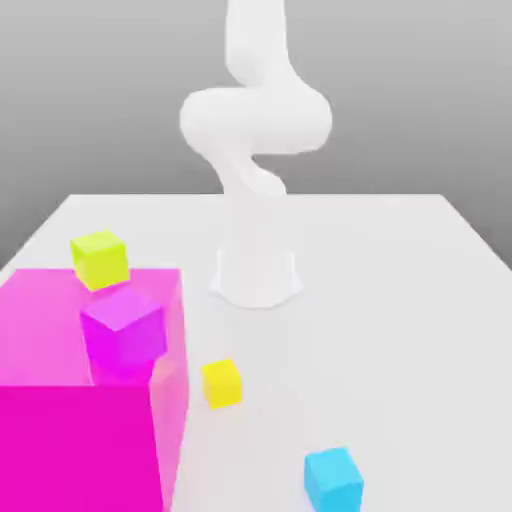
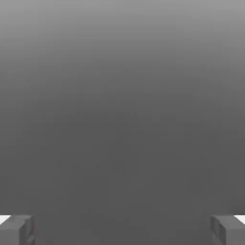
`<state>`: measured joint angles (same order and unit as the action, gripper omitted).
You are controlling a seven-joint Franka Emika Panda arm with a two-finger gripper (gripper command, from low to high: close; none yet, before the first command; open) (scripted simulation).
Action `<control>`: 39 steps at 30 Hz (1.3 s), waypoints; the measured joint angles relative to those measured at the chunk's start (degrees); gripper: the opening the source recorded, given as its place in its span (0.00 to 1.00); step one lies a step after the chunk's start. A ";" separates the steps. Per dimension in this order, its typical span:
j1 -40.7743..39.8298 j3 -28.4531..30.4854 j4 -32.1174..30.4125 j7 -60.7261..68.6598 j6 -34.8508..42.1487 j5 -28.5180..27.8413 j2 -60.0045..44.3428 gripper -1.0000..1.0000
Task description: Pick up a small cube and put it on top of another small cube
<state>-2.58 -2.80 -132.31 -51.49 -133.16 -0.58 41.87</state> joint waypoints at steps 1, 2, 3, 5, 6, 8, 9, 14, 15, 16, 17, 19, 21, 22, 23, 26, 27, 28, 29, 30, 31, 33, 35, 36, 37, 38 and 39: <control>-1.03 -1.17 -0.23 -2.52 -0.60 -0.36 -1.71 0.50; -2.07 -2.35 -0.45 -4.94 -1.16 -0.68 -3.34 0.50; -3.05 -3.48 -0.67 -7.33 -1.72 -1.03 -4.93 0.50; -4.92 -5.70 -1.09 -12.11 -2.83 -1.83 -8.07 0.50; -5.63 -6.63 -1.30 -14.61 -3.36 -2.42 -9.65 0.50; -7.34 -8.76 -1.73 -19.50 -4.48 -3.40 -12.77 0.50; -8.18 -9.81 -1.95 -21.97 -5.04 -3.92 -14.34 0.50; -11.89 -14.65 -3.00 -34.62 -7.77 -7.00 -22.24 0.50; -12.49 -15.48 -3.21 -37.22 -8.30 -7.72 -23.85 0.50; -13.01 -16.23 -3.42 -39.85 -8.83 -8.48 -25.46 0.50; -13.49 -16.93 -3.62 -42.49 -9.35 -9.24 -27.08 0.50; -14.24 -18.12 -4.03 -47.79 -10.39 -10.82 -30.34 0.50; -14.80 -19.10 -4.44 -53.04 -11.44 -12.33 -33.60 0.50; -14.91 -19.41 -4.63 -55.68 -11.95 -13.10 -35.23 0.50; -14.96 -19.66 -4.84 -58.28 -12.46 -13.81 -36.86 0.50; -14.69 -19.98 -5.46 -65.81 -14.07 -15.59 -41.64 0.50; -14.44 -19.92 -5.68 -68.21 -14.63 -16.02 -43.20 0.50; -14.13 -19.84 -5.90 -70.53 -15.20 -16.34 -44.73 0.50; -13.77 -19.72 -6.13 -72.77 -15.80 -16.55 -46.23 0.50; -13.44 -19.62 -6.36 -74.93 -16.41 -16.65 -47.70 0.50; -13.06 -19.46 -6.61 -76.99 -17.05 -16.61 -49.14 0.50; -12.30 -19.23 -7.12 -80.83 -18.38 -16.13 -51.93 0.50; -11.54 -19.14 -7.67 -84.28 -19.78 -15.10 -54.57 0.50; -11.22 -19.20 -7.95 -85.86 -20.50 -14.39 -55.85 0.50; -10.77 -18.94 -8.00 -87.29 -21.44 -14.29 -57.32 0.50; -10.17 -18.26 -7.78 -88.63 -22.63 -15.06 -59.06 0.50; -9.24 -17.13 -7.43 -89.83 -24.00 -16.15 -60.91 0.50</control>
<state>-11.82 -19.94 -139.74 -141.32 -157.16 -16.74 -19.05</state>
